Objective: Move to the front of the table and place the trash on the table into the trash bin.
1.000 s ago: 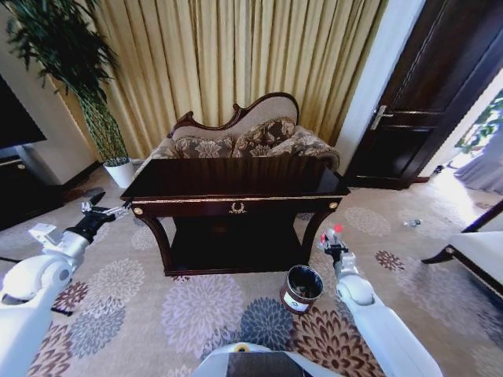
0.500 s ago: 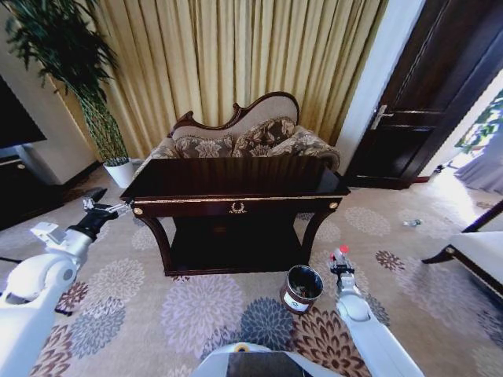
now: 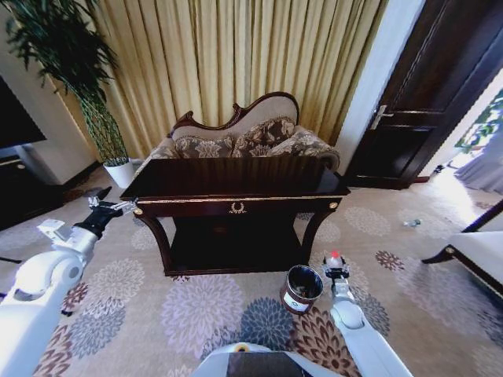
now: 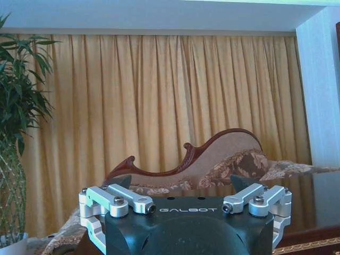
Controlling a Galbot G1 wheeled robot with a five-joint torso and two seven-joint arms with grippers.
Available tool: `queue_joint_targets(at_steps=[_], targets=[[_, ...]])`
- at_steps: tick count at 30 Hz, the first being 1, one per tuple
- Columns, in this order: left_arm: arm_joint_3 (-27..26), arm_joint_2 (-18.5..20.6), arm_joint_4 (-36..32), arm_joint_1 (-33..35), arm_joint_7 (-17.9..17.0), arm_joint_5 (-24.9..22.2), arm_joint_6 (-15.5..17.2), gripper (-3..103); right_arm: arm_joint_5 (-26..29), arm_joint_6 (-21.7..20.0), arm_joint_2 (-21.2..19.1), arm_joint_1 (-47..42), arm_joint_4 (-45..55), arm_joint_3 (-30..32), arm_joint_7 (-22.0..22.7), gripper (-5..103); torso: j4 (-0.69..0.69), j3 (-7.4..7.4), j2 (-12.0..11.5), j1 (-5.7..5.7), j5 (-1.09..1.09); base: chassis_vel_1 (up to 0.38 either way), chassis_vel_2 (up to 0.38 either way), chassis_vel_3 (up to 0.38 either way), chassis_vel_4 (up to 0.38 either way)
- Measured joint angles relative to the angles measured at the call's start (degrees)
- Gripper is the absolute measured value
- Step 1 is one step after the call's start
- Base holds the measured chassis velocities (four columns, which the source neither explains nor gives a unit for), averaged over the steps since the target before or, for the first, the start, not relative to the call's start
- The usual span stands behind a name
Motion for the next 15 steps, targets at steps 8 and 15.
queue_joint_targets(at_steps=[8, 15], targets=[[0.0, -0.2, 0.7, -0.2, 0.1, -0.1, 0.0, 100, 0.0, -1.3, 0.2, -0.3, 2.2, -0.5, 0.5, 99, -0.01, 0.00, 0.0, 0.00, 0.00, 0.000, 0.000, 0.000, 0.000], [0.6, -0.4, 1.0, -0.9, 0.3, 0.0, -0.1, 100, 0.6, -1.4, -0.4, -0.7, 3.0, -0.3, 0.7, 100, -0.01, 0.00, 0.0, 0.00, 0.00, 0.000, 0.000, 0.000, 0.000]])
